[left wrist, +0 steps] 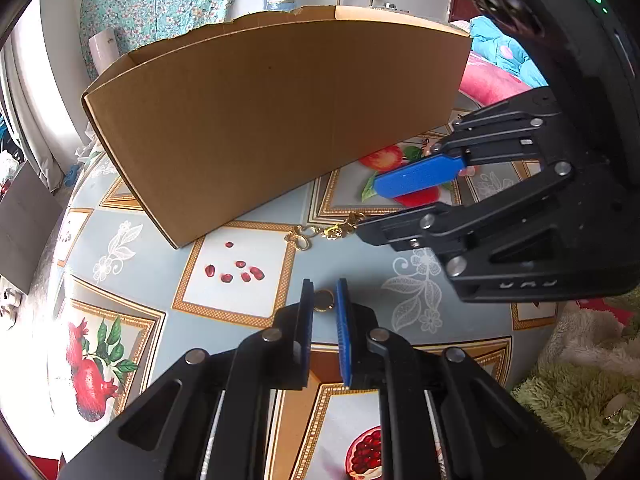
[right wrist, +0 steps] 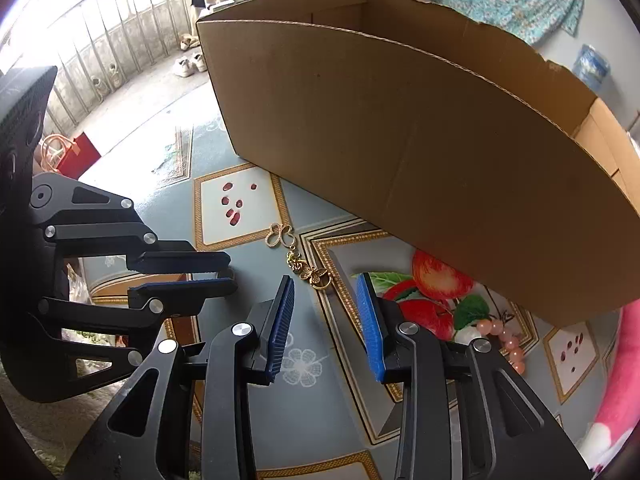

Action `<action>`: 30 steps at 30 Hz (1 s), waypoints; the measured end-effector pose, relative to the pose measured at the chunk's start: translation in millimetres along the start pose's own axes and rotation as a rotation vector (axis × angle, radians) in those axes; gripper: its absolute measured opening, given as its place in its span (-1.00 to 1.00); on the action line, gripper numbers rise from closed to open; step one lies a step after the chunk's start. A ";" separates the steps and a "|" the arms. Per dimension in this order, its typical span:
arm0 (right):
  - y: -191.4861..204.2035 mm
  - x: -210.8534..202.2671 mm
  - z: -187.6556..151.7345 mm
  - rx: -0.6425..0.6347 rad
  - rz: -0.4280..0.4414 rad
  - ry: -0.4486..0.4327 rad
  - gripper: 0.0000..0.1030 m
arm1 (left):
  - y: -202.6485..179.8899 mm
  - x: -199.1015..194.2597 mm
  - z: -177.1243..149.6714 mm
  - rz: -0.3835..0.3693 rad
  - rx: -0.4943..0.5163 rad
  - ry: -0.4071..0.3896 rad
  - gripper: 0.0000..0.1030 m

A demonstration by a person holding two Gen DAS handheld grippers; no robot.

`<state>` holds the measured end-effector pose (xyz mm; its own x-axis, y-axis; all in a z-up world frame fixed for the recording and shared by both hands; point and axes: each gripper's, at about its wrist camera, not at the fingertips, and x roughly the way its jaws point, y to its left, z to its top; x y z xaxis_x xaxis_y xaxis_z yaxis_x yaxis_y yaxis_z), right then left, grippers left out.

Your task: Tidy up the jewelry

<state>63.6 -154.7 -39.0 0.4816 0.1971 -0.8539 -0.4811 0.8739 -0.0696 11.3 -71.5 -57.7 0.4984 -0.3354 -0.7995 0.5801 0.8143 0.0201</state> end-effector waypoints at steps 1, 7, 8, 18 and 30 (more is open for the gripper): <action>1.3 2.2 0.6 -0.011 -0.004 0.004 -0.39 | 0.2 0.0 0.1 0.000 0.000 0.000 -0.79; 1.4 6.6 2.3 -0.005 0.034 0.018 -0.80 | -0.3 1.5 -0.2 -0.002 -0.002 -0.003 -0.79; 0.2 5.9 1.2 0.001 0.035 0.020 -0.80 | -0.4 1.5 -0.2 -0.002 -0.002 -0.003 -0.79; -22.0 -19.2 -18.7 0.129 0.104 0.034 -0.82 | 1.2 0.5 -1.6 -0.004 -0.004 -0.006 -0.79; -59.4 -40.4 -48.9 0.307 0.199 0.054 -0.82 | 1.3 -0.9 -2.9 -0.010 -0.004 -0.017 -0.79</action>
<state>36.9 -236.3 -25.6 0.3579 0.3598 -0.8616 -0.3149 0.9152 0.2514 9.7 -68.8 -58.6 0.5032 -0.3514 -0.7895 0.5825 0.8127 0.0095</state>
